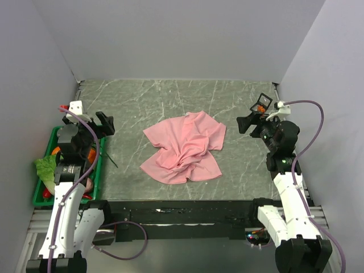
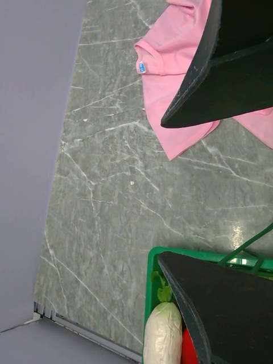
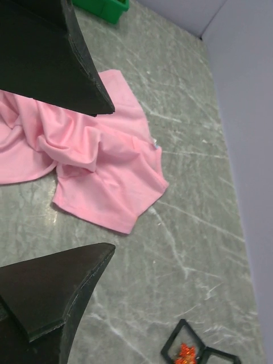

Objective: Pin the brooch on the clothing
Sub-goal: Flatten out the crumpled clothing at the center of the board.

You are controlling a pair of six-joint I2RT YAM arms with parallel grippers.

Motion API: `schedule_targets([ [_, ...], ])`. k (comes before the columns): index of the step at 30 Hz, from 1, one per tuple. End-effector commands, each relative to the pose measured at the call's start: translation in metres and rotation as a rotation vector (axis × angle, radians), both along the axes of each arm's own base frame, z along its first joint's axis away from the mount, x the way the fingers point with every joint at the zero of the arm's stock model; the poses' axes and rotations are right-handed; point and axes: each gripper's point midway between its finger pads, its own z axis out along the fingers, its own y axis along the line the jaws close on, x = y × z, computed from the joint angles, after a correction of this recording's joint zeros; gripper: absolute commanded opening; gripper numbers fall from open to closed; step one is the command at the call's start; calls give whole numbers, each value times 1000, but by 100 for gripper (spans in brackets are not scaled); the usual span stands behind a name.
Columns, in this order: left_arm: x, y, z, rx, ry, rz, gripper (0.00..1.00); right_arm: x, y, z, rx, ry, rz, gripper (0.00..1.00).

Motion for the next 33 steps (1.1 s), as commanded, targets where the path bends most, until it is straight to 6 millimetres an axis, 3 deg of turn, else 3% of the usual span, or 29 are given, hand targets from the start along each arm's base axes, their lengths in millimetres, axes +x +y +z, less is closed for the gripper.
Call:
schedule_targets([
  [1,3,-3,22,-15,-63,-16,96,-2,-7,23,-40,-47,-26,100],
  [11,1,1,17,-10,-56,7,96,-6,0,30,-81,-39,-11,100],
  [13,3,3,12,5,-42,15,96,-7,16,20,-142,-5,9,100],
  [14,3,7,10,9,-28,39,96,-6,18,24,-174,-2,-3,100],
  [15,4,5,9,13,-25,39,96,-6,13,14,-241,42,-59,100],
  [16,4,4,9,20,-24,35,96,-5,31,4,-275,75,-12,100],
  [17,5,2,12,18,-28,28,96,-3,37,4,-295,87,-6,100],
  [22,19,-23,14,-18,3,-55,96,6,68,-22,-214,174,77,98],
  [23,22,-28,24,-24,-4,-72,96,9,70,-24,-191,193,71,97],
  [25,34,-48,11,-21,73,-130,96,16,68,-41,-201,271,45,95],
  [26,39,-56,25,-17,64,-152,96,18,69,-46,-189,299,33,95],
  [28,52,-86,6,-6,164,-249,96,23,71,-65,-196,364,31,95],
  [29,57,-95,17,-17,162,-280,96,22,72,-71,-189,391,33,95],
  [30,68,-106,0,-33,228,-313,96,23,73,-82,-191,425,31,95],
  [32,75,-124,-10,-95,282,-382,96,20,74,-98,-172,474,24,95],
  [33,84,-130,-31,-112,341,-398,96,18,74,-108,-171,504,16,95],
])
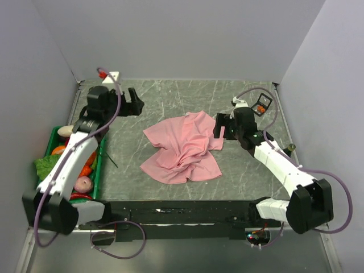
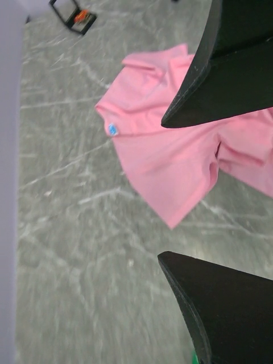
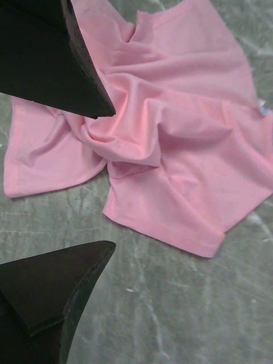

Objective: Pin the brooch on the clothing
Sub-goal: Flatten out the crumpled clothing at the center of the board.

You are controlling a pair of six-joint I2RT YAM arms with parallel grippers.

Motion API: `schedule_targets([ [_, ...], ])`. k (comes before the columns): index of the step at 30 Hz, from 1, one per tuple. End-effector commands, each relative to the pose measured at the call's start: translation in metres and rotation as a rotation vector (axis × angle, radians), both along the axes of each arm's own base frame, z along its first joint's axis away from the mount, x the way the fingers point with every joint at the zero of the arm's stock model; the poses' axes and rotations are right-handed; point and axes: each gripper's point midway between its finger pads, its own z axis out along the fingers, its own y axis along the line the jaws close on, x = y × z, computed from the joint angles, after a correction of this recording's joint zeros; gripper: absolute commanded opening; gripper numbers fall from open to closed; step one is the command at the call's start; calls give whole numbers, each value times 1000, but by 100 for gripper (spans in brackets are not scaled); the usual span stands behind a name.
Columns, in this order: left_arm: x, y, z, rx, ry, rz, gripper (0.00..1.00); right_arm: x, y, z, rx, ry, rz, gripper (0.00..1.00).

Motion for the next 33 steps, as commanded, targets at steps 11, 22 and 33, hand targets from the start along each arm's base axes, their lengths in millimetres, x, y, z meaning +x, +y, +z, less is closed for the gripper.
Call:
schedule_targets([
  [11,-4,-82,-158,15,484,-222,96,-6,-12,-85,-32,278,-192,95],
  [22,-13,-88,-210,172,638,-223,93,2,-9,-109,-2,320,-236,92],
  [33,-23,-95,-229,255,695,-247,74,-3,-14,-123,-20,348,-264,76],
])
